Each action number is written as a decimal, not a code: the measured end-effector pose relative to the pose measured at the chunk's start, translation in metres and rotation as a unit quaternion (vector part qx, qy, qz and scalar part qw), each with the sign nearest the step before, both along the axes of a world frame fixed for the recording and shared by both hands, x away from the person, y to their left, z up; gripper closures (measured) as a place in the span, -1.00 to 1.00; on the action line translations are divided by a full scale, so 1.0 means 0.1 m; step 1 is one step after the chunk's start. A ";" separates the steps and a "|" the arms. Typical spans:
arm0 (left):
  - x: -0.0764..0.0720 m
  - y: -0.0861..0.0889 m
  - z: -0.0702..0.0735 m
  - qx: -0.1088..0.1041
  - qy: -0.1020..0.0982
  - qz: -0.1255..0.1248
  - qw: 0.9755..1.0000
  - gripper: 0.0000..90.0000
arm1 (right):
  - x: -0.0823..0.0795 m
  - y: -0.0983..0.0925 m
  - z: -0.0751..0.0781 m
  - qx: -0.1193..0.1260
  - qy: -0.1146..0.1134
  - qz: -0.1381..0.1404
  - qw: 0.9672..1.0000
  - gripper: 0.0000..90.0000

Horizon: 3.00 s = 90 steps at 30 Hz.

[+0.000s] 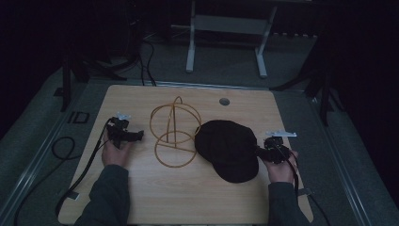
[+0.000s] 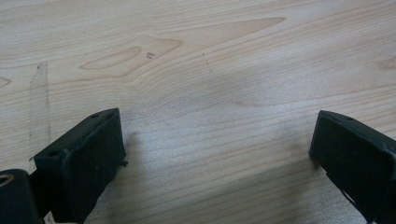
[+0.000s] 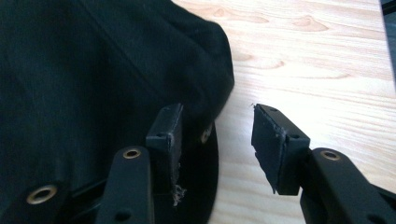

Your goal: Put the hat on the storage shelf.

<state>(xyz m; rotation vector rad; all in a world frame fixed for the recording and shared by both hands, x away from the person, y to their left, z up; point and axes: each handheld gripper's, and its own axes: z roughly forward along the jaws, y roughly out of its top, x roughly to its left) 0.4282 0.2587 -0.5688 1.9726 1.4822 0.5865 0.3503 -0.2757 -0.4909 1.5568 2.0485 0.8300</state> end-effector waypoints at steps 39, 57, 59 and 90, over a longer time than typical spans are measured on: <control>0.00 0.00 0.00 -0.001 0.000 0.001 1.000 -0.94 | 0.70 0.18 -0.33 0.022 0.130 -0.023 0.991 0.50; 0.00 0.00 0.00 -0.001 0.000 0.001 1.000 -0.93 | 0.82 0.20 -0.24 0.035 0.195 -0.076 0.977 0.73; 0.00 0.00 0.00 -0.001 0.000 0.001 1.000 -0.93 | 0.82 0.20 -0.24 0.035 0.195 -0.076 0.977 0.73; 0.00 0.00 0.00 -0.001 0.000 0.001 1.000 -0.93 | 0.80 0.01 0.00 0.108 0.195 -0.076 0.972 0.75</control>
